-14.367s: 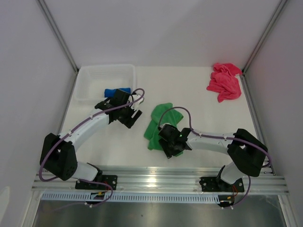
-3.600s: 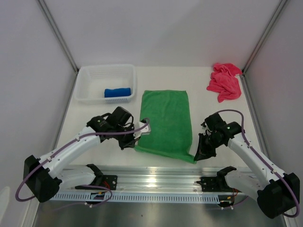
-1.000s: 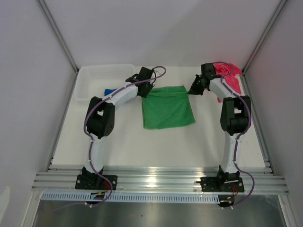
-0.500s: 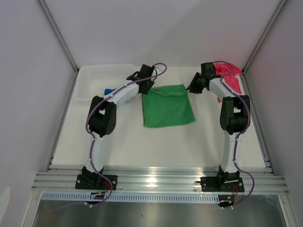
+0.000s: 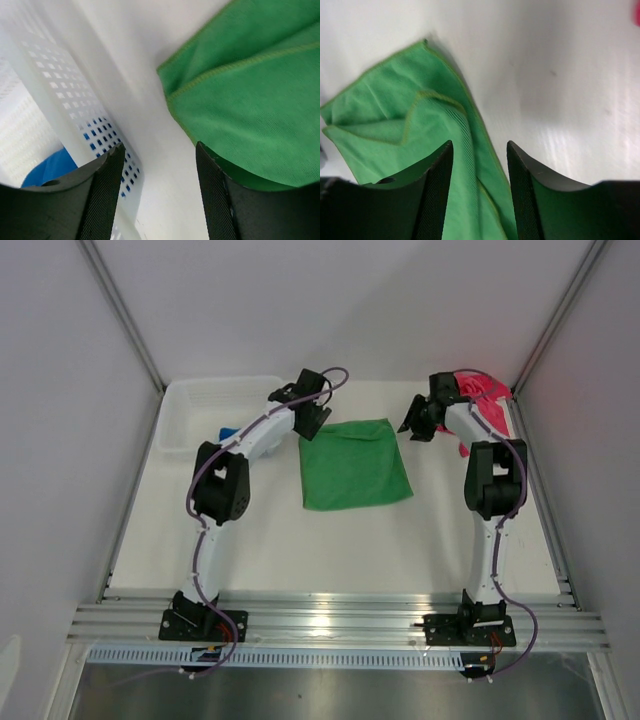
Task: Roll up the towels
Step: Fold the towel
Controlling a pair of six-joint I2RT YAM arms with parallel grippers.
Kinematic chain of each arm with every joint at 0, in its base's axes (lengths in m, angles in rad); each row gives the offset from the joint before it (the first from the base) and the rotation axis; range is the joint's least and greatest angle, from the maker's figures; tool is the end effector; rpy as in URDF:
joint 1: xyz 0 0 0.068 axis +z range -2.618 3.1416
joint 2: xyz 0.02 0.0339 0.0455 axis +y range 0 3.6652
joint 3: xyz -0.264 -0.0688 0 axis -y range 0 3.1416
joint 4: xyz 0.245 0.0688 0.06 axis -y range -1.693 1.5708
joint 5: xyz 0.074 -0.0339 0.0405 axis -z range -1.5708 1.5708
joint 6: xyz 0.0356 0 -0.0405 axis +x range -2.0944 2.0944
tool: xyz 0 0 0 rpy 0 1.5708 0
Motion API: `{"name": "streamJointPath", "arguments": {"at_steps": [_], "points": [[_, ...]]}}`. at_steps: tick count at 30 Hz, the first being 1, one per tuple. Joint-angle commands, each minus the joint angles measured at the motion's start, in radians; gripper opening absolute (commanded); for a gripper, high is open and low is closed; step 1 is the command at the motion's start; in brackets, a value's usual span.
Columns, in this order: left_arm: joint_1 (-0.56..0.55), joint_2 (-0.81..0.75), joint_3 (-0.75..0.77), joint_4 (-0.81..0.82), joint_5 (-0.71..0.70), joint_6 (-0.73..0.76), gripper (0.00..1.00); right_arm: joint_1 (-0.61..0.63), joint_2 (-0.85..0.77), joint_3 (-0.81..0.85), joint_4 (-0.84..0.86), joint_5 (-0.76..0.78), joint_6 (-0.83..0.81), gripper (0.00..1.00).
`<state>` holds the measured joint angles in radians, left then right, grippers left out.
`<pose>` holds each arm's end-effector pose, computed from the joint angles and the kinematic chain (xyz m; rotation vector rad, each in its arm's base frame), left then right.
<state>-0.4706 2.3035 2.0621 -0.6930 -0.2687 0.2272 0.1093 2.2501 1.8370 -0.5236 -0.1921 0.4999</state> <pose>0.4617 -0.2243 0.2223 0.7411 2.3588 0.2326 0.4952 0.0612 0.1877 0.4158 2.5176 0.4854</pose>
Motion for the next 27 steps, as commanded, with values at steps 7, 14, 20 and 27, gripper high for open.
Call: {"name": "streamJointPath", "arguments": {"at_steps": [7,14,20,27], "points": [[-0.063,-0.312,-0.282,-0.226,0.379,0.024,0.61,-0.049,-0.366,-0.431,-0.083,-0.098,-0.181,0.48],[-0.097,-0.319,-0.470,-0.195,0.411,-0.023,0.64,-0.031,-0.435,-0.657,0.071,-0.199,-0.170,0.47],[-0.096,-0.239,-0.455,-0.174,0.384,-0.054,0.65,-0.025,-0.411,-0.688,0.074,-0.172,-0.185,0.47],[-0.086,-0.194,-0.447,-0.178,0.405,-0.100,0.61,-0.026,-0.402,-0.705,0.080,-0.152,-0.192,0.43]]}}
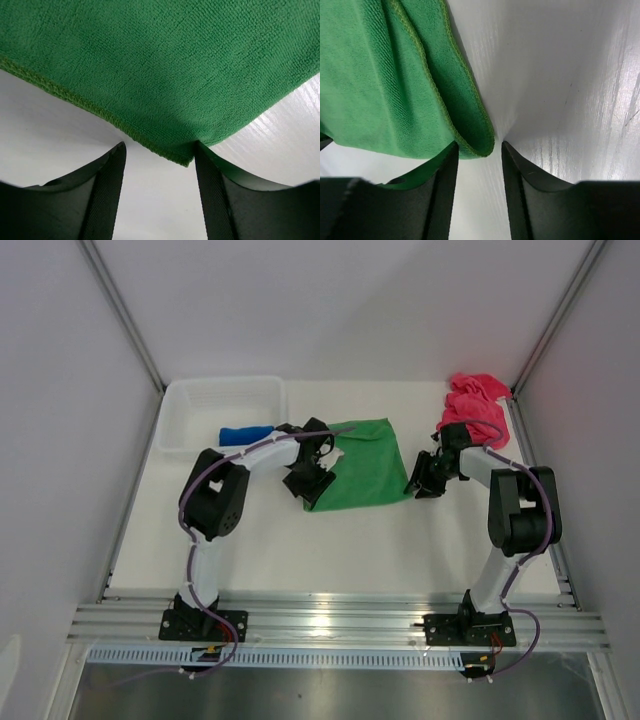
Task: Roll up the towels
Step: Fold the towel
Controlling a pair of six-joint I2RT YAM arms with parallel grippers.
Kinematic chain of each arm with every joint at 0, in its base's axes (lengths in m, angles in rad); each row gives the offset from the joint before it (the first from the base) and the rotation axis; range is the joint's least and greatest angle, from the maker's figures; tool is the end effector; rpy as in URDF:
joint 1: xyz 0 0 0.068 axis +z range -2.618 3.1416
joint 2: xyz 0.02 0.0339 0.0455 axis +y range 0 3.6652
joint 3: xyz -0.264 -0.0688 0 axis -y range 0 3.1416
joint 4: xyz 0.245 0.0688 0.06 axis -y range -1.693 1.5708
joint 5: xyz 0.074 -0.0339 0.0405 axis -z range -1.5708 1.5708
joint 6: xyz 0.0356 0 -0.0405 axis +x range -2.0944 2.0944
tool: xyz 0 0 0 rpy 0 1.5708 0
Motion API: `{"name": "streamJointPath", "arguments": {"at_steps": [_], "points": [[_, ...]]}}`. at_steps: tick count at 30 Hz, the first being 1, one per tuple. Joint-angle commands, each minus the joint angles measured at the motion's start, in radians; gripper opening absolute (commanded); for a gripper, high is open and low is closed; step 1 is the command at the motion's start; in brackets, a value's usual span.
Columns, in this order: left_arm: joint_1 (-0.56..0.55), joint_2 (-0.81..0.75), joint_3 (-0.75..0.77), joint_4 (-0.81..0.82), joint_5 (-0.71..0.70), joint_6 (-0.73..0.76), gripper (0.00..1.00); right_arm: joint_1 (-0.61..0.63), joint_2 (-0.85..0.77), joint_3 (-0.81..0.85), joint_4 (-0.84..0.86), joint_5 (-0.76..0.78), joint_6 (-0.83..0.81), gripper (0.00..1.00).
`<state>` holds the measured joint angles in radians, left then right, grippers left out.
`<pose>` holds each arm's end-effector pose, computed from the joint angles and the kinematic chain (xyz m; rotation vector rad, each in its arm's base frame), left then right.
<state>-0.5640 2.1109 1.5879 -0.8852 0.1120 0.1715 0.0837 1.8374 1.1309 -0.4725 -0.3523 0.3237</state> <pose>0.3492 -0.2256 0.1616 1.0901 2.7914 -0.2124 0.3536 0.0420 0.1555 0.2345 2.7617 0.5940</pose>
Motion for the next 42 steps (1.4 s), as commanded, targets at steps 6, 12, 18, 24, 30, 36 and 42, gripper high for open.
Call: {"name": "streamJointPath", "arguments": {"at_steps": [6,12,18,24,30,36,42], "points": [[0.018,0.015,0.040,0.014,0.026,-0.049,0.11,-0.001,0.008,-0.011,0.031,-0.011,-0.009,0.16],[0.032,-0.048,-0.026,-0.001,0.054,-0.017,0.01,0.007,-0.071,-0.071,-0.050,-0.013,-0.012,0.00],[0.036,-0.181,-0.179,-0.047,0.064,0.029,0.01,0.036,-0.196,-0.164,-0.224,0.058,0.011,0.00],[0.035,-0.258,-0.290,-0.083,0.077,0.060,0.01,0.105,-0.343,-0.253,-0.367,0.111,0.067,0.00],[0.000,-0.307,-0.393,-0.110,0.204,0.146,0.26,0.189,-0.435,-0.325,-0.423,0.069,0.113,0.26],[-0.001,-0.376,-0.335,-0.251,0.281,0.268,0.82,0.173,-0.500,-0.229,-0.497,0.119,0.109,0.41],[0.042,-0.310,0.019,-0.172,0.152,0.185,0.71,0.113,-0.437,-0.004,-0.275,0.226,0.002,0.38]]}}
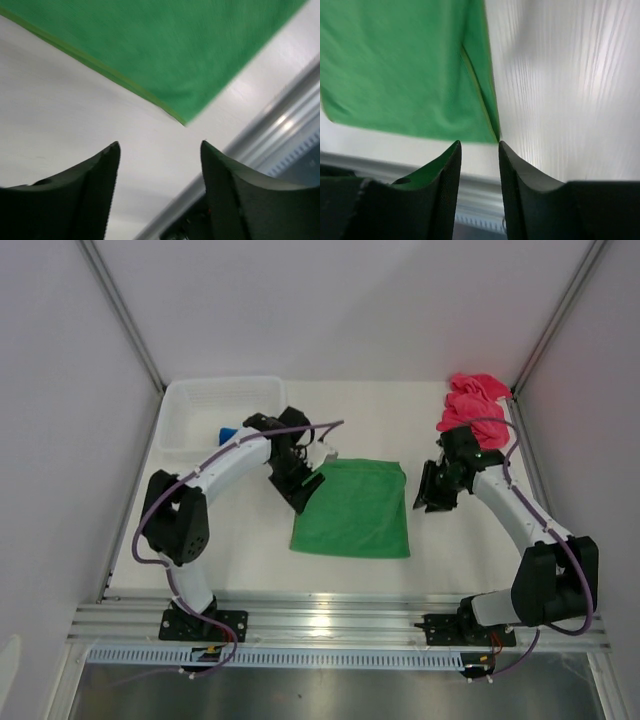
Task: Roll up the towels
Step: Fold the towel
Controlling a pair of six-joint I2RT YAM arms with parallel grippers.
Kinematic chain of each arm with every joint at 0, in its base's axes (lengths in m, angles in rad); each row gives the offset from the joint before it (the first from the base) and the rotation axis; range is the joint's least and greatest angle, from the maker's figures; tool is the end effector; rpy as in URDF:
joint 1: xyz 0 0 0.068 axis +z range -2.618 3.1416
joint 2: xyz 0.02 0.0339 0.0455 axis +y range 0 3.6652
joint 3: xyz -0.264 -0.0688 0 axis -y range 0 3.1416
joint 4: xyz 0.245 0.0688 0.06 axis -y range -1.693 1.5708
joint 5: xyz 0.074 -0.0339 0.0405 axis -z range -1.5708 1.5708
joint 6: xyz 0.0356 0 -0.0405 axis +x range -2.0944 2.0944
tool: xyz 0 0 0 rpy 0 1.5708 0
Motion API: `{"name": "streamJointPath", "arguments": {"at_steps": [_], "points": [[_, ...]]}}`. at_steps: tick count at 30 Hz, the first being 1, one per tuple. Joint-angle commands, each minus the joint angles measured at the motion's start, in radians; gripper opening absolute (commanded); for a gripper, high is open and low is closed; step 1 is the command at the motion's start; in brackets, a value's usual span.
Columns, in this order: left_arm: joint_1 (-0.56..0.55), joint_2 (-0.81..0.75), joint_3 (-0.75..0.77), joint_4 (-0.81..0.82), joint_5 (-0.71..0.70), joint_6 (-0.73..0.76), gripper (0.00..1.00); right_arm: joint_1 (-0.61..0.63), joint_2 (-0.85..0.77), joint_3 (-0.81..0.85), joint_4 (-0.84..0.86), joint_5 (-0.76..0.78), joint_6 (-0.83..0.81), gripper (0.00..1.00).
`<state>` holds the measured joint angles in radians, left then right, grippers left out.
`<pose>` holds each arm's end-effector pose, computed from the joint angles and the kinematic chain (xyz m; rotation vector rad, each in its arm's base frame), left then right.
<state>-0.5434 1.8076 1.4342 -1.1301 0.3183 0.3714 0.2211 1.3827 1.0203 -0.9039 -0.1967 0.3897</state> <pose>0.2846 -0.1849 0.2291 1.3672 2.7402 -0.4985 0.2459 0.0624 0.2382 0.1993 2.8765 0.4043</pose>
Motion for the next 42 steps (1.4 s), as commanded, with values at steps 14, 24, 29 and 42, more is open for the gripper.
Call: {"name": "streamJointPath", "arguments": {"at_steps": [14,24,29,42], "points": [[0.023,0.496,0.641,0.147,-0.261,-0.161,0.43,-0.129,0.542,0.426,0.514,-0.033,-0.210,0.32],[0.046,0.535,0.654,0.168,-0.311,-0.187,0.42,-0.127,0.598,0.408,0.542,-0.073,-0.193,0.31],[0.048,0.500,0.635,0.174,-0.309,-0.183,0.42,-0.120,0.611,0.408,0.536,-0.092,-0.196,0.32],[0.072,0.515,0.583,0.161,-0.282,-0.190,0.42,-0.108,0.589,0.383,0.507,-0.112,-0.227,0.33]]}}
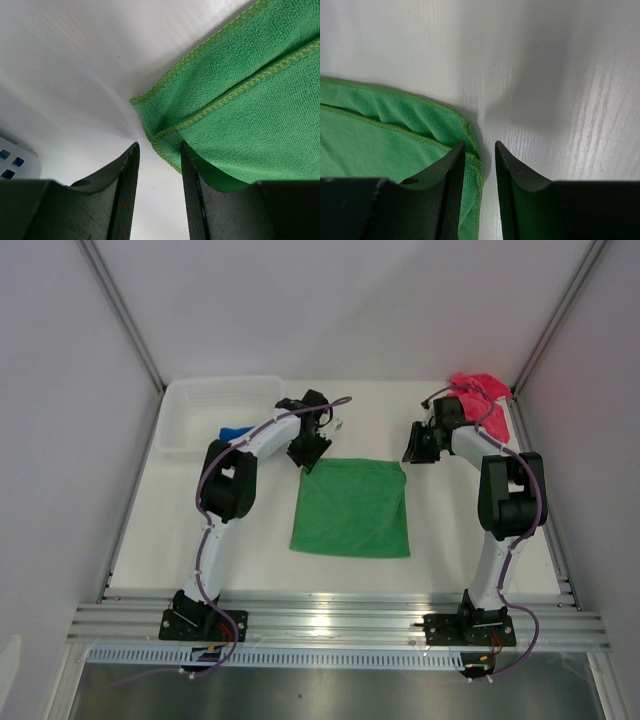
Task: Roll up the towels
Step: Fold the towel
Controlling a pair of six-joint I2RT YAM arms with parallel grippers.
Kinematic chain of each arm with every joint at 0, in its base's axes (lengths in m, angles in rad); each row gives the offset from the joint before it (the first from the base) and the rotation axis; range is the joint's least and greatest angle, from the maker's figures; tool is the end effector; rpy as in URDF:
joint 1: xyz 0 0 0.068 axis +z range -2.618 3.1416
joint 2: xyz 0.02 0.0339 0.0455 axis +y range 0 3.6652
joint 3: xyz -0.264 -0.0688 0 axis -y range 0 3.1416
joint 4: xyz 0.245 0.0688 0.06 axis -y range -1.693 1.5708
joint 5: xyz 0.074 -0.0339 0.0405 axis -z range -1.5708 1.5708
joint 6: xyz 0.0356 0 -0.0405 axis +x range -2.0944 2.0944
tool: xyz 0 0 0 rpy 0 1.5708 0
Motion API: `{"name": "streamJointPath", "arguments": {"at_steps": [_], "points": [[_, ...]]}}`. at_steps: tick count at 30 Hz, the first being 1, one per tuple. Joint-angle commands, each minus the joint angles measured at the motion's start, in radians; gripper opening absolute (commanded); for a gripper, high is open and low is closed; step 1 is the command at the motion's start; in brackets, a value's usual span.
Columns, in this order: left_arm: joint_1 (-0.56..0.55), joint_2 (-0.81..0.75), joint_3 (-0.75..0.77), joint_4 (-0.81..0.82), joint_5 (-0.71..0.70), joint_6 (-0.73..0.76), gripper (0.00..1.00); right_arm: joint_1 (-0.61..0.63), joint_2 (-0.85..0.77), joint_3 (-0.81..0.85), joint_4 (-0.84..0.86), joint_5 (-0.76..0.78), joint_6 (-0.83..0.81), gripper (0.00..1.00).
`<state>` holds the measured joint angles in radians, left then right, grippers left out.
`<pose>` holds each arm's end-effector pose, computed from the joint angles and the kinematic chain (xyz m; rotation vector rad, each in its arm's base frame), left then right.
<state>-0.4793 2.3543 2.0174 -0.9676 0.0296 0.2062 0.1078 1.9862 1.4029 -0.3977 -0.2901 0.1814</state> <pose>0.4309 -0.2252 0.1704 0.9734 2.7108 -0.0947 0.4206 0.0558 0.1803 -0.0193 2.5609 0.4818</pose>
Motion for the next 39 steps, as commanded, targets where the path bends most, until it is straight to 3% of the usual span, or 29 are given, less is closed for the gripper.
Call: {"name": "streamJointPath", "arguments": {"at_steps": [1,10,16,19,20,27,34,39], "points": [[0.010,-0.032,-0.002,0.001,0.009,-0.024,0.42,0.007,-0.015,-0.005,0.002,-0.018,-0.020,0.34],[0.010,-0.004,0.037,0.000,0.053,-0.005,0.41,0.007,-0.012,-0.021,-0.009,-0.030,-0.017,0.35],[0.011,0.014,0.069,-0.072,0.141,-0.019,0.36,0.006,-0.015,-0.028,-0.013,-0.021,-0.019,0.36],[0.013,0.017,0.061,-0.072,0.138,-0.024,0.25,0.004,-0.021,-0.038,-0.009,-0.020,-0.019,0.35],[0.013,0.016,0.064,-0.068,0.130,-0.025,0.16,0.004,-0.020,-0.041,-0.007,-0.023,-0.019,0.35],[0.013,0.016,0.067,-0.056,0.092,-0.016,0.16,0.004,-0.021,-0.050,-0.009,-0.020,-0.026,0.37],[0.013,-0.019,0.037,-0.014,0.009,-0.016,0.32,0.007,-0.041,-0.071,0.013,-0.037,-0.042,0.37],[0.016,-0.037,0.004,0.009,0.003,-0.019,0.35,0.026,-0.035,-0.079,0.022,-0.052,-0.054,0.35]]}}
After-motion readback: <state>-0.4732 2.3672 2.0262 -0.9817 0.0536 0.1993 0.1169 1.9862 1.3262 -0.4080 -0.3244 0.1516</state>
